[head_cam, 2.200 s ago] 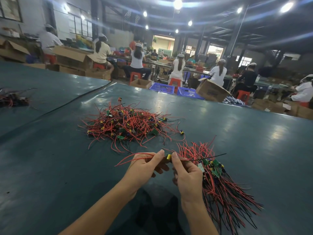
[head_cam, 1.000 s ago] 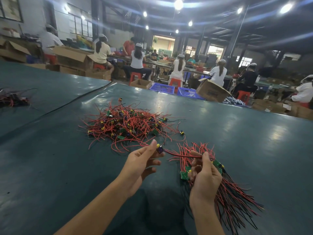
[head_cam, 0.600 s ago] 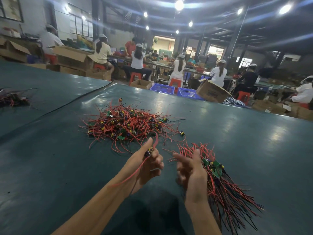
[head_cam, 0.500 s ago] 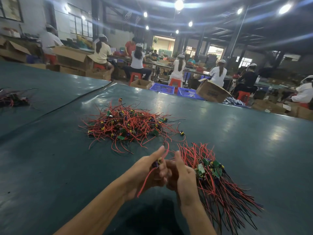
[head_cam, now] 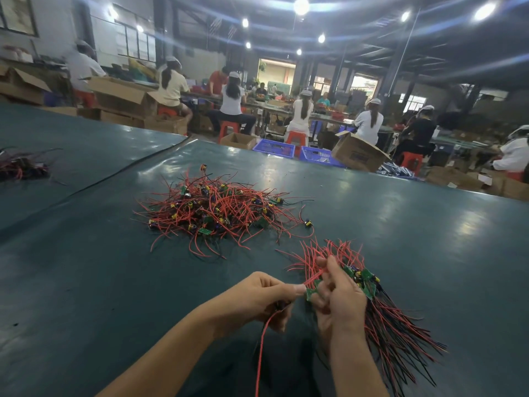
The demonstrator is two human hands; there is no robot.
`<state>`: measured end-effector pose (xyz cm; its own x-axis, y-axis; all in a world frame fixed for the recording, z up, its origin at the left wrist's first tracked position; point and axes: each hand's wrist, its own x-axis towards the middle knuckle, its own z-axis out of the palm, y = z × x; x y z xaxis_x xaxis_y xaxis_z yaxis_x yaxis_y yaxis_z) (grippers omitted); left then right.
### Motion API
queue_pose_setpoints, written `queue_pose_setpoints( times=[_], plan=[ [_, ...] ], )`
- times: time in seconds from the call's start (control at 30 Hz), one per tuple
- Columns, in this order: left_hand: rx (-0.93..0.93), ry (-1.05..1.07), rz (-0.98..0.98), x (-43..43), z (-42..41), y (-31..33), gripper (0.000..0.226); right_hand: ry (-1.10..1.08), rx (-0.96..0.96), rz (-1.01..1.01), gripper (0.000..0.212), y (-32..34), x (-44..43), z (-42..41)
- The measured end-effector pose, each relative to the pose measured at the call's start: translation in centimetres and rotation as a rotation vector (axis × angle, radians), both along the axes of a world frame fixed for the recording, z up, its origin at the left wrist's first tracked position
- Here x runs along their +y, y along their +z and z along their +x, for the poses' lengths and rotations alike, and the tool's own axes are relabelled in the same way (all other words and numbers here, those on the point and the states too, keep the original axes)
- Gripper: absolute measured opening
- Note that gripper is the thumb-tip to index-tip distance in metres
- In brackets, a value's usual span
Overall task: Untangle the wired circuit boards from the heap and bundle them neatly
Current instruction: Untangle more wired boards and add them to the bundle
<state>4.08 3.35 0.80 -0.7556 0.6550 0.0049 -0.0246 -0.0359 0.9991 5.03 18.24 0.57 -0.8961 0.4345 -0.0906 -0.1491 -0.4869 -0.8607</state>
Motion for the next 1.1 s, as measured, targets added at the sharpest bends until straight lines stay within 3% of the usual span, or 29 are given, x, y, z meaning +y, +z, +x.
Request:
queue_pose_setpoints(
  times=[0.23,0.33,0.43,0.53,0.63,0.77,0.87,0.97,1.03,1.1],
  plan=[
    [0.016,-0.109,0.002,-1.6,-0.2,0.8,0.047,-0.207,0.014,-0.212,0.026,0.2,2.9,0.1],
    [-0.074,0.187,0.013,-1.5,-1.0,1.2,0.053,-0.229,0.12,-0.083,0.027,0.3,3.2,0.4],
    [-0.033,0.377,-0.073,-1.3,-1.4,0.5,0.052,-0.062,0.145,0.147,0.03,-0.1,1.3,0.5],
    [0.05,0.355,-0.145,-0.9,-1.7,-0.5,0.044,0.058,0.119,0.386,0.025,-0.7,-0.6,0.4],
    [0.167,0.26,-0.183,0.2,-1.6,-1.4,0.024,0.05,0.167,0.395,0.022,-0.8,-0.6,0.3],
    [0.27,0.173,-0.227,1.2,-1.0,-2.8,0.048,0.064,0.204,0.386,0.027,-1.0,0.0,0.3],
    [0.56,0.401,-0.336,-0.1,-1.9,-3.1,0.045,0.106,0.21,0.506,0.027,-1.4,-0.5,0.3],
    [0.815,0.736,-0.584,-2.6,-3.6,-3.0,0.032,0.206,0.183,0.598,0.016,-2.1,-1.3,0.2],
    [0.834,0.87,-0.752,-4.3,-4.7,-3.3,0.037,0.3,0.134,0.674,0.015,-2.7,-1.8,0.2],
    [0.773,0.911,-0.895,-5.9,-5.8,-3.7,0.043,0.385,0.043,0.785,0.033,-3.2,-2.0,0.1]
  ],
)
